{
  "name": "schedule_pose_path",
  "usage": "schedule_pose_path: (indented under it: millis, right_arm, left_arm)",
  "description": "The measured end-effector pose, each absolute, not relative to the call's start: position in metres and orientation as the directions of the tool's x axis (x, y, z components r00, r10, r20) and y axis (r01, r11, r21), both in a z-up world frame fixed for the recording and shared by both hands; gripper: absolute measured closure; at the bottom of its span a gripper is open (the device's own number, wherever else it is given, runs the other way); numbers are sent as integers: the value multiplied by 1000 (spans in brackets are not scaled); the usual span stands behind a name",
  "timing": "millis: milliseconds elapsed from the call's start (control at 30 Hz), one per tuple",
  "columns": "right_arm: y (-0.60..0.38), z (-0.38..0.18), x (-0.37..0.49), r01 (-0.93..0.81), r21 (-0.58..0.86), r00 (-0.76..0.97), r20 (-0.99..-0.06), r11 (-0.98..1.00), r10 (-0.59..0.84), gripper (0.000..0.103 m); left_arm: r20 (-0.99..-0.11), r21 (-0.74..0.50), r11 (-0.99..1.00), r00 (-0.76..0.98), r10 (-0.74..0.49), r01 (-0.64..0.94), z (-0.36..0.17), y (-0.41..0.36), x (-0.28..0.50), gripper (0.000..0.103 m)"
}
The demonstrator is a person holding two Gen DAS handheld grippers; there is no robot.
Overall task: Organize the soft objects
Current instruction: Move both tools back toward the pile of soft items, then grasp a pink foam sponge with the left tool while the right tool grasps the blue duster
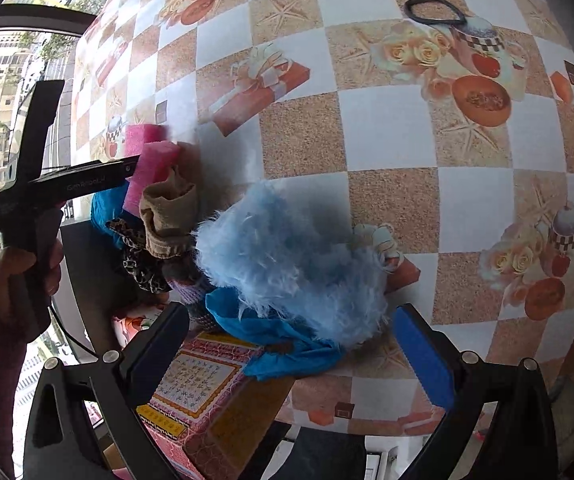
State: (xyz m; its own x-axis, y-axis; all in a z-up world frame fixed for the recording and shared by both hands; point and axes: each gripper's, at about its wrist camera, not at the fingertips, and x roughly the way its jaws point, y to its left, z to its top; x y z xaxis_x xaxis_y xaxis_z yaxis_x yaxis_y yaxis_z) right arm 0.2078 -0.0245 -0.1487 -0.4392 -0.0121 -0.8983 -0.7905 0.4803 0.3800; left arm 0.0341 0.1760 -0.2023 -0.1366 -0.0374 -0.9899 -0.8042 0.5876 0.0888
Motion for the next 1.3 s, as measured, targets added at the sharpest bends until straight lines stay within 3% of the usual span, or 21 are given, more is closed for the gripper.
schedule_pose_path:
  millis: [133, 300, 433, 533, 833, 1300]
  right_arm:
    - [-4, -169, 186, -837, 365, -428, -901, 408, -71, 0]
    - [8, -199, 177, -902, 241, -313, -936, 359, -159, 0]
    - [6, -203, 208, -906, 140, -215, -965, 400, -150, 0]
    - [-2, -199, 247, -873, 83, -161, -979, 481, -123, 0]
    - [-25, -189, 273, -800, 204, -265, -964, 564, -26, 0]
    - [-27, -227, 227, -853, 84, -183, -973, 515, -144, 0]
  left_arm:
    - [-987, 100, 546, -151, -49, -832, -214, 181, 29, 7]
    - [-991, 61, 514, -112, -69, -855, -221, 182, 27, 17]
    - [-997, 56, 498, -79, -25, -865, -215, 189, 35, 25]
    - [-998, 46, 470, -56, -7, -882, -211, 198, 38, 25]
    - [-997, 68, 542, -79, 4, -838, -209, 180, 35, 25]
    - [-996, 65, 582, -84, -5, -811, -220, 166, 52, 22]
